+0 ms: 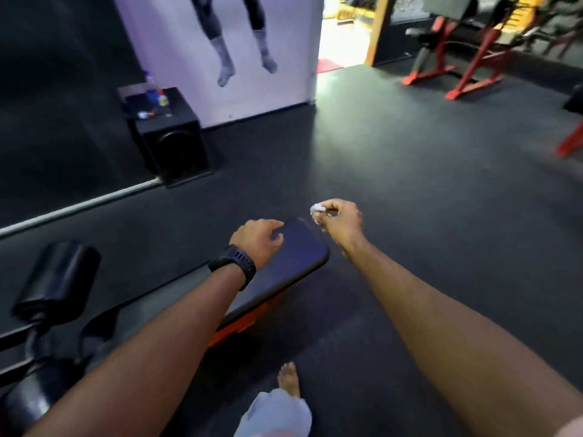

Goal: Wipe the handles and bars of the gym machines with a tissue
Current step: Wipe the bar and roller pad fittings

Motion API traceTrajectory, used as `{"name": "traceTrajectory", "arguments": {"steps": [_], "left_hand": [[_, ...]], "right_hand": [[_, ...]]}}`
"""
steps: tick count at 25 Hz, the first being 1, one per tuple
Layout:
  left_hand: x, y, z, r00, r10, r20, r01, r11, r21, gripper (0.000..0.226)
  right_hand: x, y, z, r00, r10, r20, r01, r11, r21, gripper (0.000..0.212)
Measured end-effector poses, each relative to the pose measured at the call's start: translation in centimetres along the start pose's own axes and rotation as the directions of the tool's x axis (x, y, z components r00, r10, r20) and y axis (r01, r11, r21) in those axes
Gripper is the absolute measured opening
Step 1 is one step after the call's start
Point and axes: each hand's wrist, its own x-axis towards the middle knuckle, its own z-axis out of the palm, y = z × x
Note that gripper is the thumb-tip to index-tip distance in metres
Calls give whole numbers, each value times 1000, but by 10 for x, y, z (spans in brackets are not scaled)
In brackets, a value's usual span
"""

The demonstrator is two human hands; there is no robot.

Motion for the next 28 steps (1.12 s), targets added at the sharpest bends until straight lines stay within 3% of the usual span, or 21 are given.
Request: {"name": "traceTrajectory", "arguments": {"steps": [6,10,14,20,24,27,28], "left_hand": [[168,90,41,994,96,58,-97,995,16,40],[287,143,40,994,88,66,-88,996,6,39],[378,167,38,998,50,32,-51,999,18,39],[510,144,40,965,-241,-104,233,969,-83,37],[564,130,25,872,-461,-161,424,878,-220,35],[594,108,9,789,-580,-202,528,809,-258,34],[601,96,4,752,-623,-214,564,777,-280,34]], "right_hand": [[158,35,-95,999,22,-46,-23,1000,-21,11],[270,34,-132,999,47,-18,-48,998,-43,28],[380,28,-132,996,51,78,-51,999,4,14],[571,32,-77,941,-67,331,93,994,-63,25],[654,9,-23,819,-135,558,207,976,-67,14],[697,-16,33,734,-141,664,188,982,1,3],[706,-23,55,697,-132,705,184,983,2,8]]}}
